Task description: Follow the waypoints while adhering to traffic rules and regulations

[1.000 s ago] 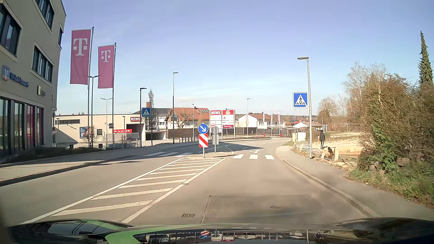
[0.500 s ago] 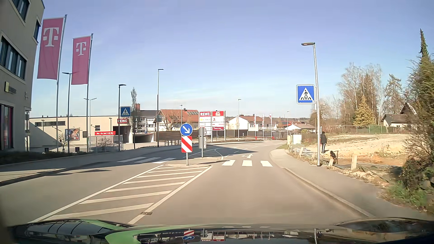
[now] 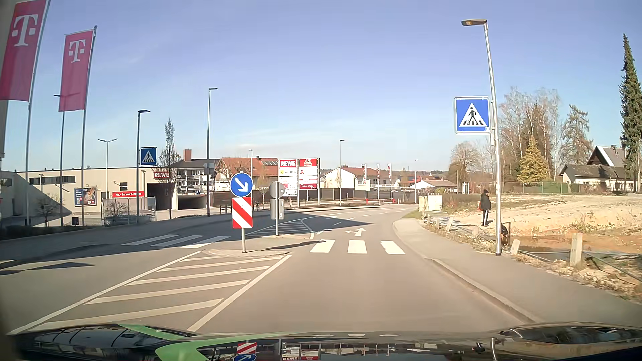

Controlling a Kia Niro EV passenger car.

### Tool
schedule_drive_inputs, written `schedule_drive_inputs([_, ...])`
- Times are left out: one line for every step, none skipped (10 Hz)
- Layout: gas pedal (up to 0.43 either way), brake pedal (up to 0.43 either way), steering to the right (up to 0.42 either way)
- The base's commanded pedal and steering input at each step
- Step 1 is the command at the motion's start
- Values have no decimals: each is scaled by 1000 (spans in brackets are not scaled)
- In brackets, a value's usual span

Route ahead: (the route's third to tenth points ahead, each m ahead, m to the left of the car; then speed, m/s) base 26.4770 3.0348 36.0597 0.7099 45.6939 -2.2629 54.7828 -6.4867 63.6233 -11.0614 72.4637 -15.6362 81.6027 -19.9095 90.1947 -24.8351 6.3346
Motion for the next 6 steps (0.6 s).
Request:
schedule_drive_inputs([39, 0, 35])
schedule_drive_inputs([39, 0, 35])
schedule_drive_inputs([47, 0, 34])
schedule_drive_inputs([47, 0, 34])
schedule_drive_inputs([47, 0, 32])
schedule_drive_inputs([47, 0, 30])
